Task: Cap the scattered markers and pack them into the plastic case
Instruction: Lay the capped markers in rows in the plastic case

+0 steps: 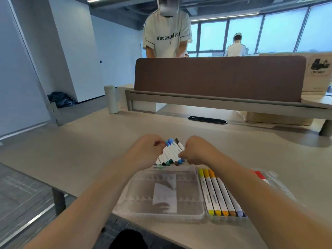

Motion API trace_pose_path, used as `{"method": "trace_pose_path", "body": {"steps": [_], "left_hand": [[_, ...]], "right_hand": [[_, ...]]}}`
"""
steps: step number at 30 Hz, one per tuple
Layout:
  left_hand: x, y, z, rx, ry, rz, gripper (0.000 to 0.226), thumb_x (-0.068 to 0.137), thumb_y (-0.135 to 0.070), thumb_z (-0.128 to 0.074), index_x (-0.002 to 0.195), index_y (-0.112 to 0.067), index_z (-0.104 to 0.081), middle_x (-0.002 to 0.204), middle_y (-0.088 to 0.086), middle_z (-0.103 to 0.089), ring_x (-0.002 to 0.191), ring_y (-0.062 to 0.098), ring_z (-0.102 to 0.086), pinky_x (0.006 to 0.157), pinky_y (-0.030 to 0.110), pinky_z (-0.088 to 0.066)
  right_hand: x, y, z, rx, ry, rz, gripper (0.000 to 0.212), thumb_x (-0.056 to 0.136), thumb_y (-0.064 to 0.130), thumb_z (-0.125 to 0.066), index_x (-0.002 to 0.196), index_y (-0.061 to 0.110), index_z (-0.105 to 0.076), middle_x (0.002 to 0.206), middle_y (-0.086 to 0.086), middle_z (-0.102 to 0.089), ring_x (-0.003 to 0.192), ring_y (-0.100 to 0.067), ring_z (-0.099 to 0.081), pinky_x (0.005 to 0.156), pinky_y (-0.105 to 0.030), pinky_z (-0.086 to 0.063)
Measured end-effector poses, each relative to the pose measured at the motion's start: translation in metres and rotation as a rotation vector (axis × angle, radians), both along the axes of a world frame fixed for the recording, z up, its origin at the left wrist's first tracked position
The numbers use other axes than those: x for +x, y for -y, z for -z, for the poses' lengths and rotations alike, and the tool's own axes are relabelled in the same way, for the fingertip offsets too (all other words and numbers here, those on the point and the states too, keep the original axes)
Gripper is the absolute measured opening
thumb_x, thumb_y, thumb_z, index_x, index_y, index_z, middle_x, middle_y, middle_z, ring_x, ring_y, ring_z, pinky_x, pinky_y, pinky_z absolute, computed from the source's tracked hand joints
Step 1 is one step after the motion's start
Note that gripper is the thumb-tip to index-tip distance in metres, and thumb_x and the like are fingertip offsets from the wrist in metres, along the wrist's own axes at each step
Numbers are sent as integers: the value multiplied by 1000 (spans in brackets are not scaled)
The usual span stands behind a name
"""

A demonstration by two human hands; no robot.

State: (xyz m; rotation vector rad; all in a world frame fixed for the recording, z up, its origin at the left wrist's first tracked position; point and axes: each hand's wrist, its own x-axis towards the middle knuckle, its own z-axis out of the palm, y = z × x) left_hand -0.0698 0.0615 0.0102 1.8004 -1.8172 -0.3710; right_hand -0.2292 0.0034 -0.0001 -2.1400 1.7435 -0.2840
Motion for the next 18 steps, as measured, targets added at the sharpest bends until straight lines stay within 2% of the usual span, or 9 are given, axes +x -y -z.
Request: {"method": "trace_pose_path", "body": {"steps": [2,5,9,14,18], "left_hand": [[7,9,0,22,-25,4,24,100,-20,-44,100,-23,-69,92,-5,-65,84,14,-61,59,20,-41],[13,22,1,55,-55,27,24,100,-23,-44,101,-20,-68,91,-4,-65,83,16,-62,50,20,-41],[17,37,6,59,-45,33,23,99,-22,-45,99,-21,-68,90,-4,-66,81,14,-60,59,23,-42],[22,51,10,52,-62,10,22,99,-21,-46,94,-23,-68,85,-5,-65,76,12,-59,71,27,-47],[26,53,8,41,-86,6,25,99,-19,-46,97,-15,-71,84,-2,-66,75,16,-61,73,33,-52]], "right_hand": [[8,14,2,-21,-22,15,29,91,32,-66,71,13,-56,72,-2,-57,66,-15,-55,62,-27,-42],[18,33,5,-35,-24,50,29,90,30,-66,69,13,-55,67,-3,-54,62,-16,-53,62,-29,-45],[32,47,11,-49,-87,42,20,86,24,-67,71,13,-60,65,-4,-55,59,-17,-54,62,-30,-51],[41,57,12,-40,-147,25,24,88,20,-67,68,13,-56,65,-3,-49,57,-16,-47,55,-25,-41],[55,57,8,-4,-149,-15,29,89,27,-69,68,12,-55,64,-3,-47,57,-17,-46,55,-27,-38]]}}
